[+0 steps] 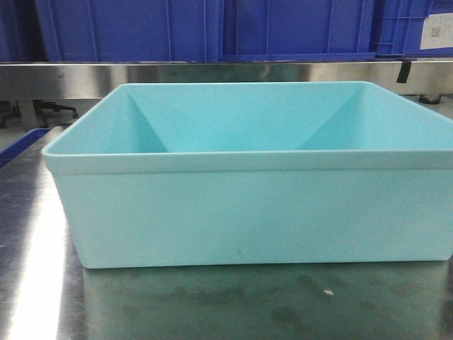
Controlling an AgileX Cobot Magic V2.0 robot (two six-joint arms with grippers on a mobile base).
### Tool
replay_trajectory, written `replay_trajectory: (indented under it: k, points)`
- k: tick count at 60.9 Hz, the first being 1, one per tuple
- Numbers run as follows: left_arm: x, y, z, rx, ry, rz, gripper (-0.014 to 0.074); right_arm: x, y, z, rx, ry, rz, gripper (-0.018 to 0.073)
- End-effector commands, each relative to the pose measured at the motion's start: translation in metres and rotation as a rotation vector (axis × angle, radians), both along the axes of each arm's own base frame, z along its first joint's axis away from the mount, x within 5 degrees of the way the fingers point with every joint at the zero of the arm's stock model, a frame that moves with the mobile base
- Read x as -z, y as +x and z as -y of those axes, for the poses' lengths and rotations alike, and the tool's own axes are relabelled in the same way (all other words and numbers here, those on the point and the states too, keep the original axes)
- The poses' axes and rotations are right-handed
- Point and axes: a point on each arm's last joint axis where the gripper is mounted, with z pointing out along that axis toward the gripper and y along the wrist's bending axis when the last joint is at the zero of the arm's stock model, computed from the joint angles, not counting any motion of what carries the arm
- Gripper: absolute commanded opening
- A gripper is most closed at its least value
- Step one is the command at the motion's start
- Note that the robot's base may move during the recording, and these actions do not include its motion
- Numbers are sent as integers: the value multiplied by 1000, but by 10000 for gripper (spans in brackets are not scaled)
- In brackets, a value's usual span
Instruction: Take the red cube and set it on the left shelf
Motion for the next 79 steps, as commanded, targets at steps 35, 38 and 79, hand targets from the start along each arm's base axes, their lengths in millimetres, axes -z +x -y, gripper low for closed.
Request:
replay_trajectory:
  k: [35, 38, 79]
  points:
    - [-1, 0, 0, 2, -7, 79, 102, -113, 108, -57, -558, -67, -638, 58]
    - [-1, 0, 0, 2, -7, 79, 102, -112, 120, -66, -598, -88, -675, 58]
    - [-1, 0, 0, 2, -7, 79, 102, -35, 266, -172, -600, -238, -1154, 65]
